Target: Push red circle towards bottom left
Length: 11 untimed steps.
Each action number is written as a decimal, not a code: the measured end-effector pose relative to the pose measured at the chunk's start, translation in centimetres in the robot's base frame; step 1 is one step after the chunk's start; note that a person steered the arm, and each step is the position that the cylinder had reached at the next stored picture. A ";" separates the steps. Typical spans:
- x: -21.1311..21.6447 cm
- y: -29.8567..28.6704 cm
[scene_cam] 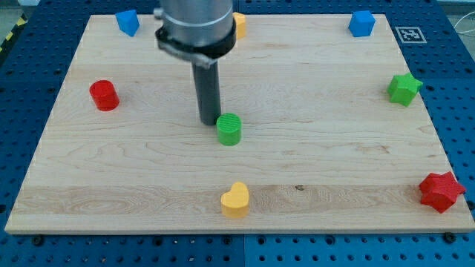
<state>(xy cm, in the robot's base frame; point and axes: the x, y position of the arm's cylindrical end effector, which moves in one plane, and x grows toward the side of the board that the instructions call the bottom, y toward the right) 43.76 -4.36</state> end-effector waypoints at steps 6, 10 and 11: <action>-3.6 -15.6; -2.9 -19.8; -1.1 -19.8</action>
